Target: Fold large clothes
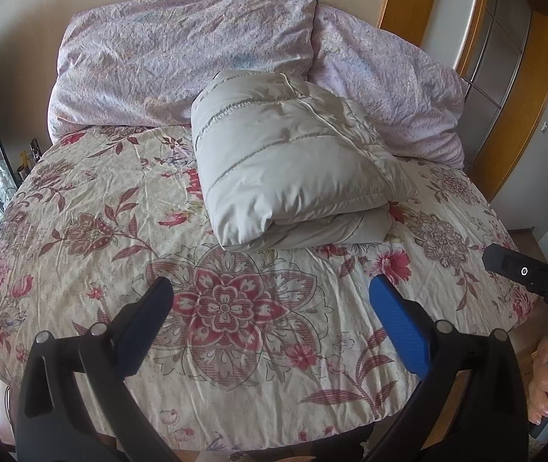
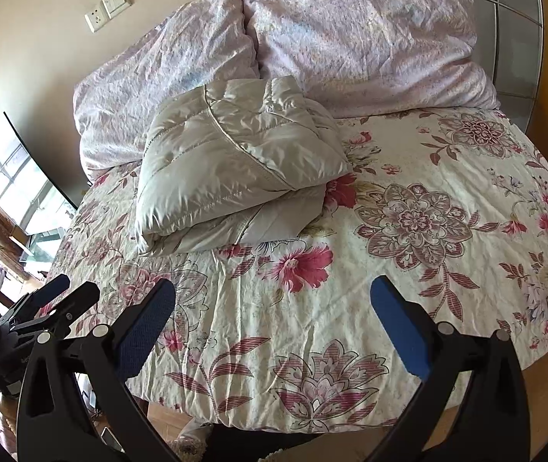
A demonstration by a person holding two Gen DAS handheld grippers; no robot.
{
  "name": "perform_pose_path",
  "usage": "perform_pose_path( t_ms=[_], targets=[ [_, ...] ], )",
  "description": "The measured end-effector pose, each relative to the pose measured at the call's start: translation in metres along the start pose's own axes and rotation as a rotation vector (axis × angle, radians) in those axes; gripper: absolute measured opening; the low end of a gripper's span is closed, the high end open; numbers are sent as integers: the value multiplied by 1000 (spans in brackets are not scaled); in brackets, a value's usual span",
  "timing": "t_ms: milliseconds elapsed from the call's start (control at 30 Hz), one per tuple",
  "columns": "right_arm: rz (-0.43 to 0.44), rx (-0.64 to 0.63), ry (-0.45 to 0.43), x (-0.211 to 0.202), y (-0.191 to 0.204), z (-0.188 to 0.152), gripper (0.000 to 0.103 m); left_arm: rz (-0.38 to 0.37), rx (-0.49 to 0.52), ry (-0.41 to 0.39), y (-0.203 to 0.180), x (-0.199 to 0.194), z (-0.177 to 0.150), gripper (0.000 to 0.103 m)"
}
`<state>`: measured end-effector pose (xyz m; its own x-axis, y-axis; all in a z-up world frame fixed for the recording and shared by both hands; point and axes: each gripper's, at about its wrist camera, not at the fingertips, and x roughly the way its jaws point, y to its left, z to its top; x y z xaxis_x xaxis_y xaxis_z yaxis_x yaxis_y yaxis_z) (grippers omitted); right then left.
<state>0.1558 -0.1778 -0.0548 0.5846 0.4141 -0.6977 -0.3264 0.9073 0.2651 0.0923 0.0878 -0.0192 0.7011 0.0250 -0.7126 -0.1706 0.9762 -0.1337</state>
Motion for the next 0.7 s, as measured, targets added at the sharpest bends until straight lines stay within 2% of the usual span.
perform_pose_path(
  t_ms=[300, 700],
  targets=[
    [8, -7, -17, -13, 6, -3, 102, 18, 1, -16, -5, -13, -1, 101],
    [28, 6, -19, -19, 6, -7, 102, -3, 2, -13, -10, -19, -3, 101]
  ],
)
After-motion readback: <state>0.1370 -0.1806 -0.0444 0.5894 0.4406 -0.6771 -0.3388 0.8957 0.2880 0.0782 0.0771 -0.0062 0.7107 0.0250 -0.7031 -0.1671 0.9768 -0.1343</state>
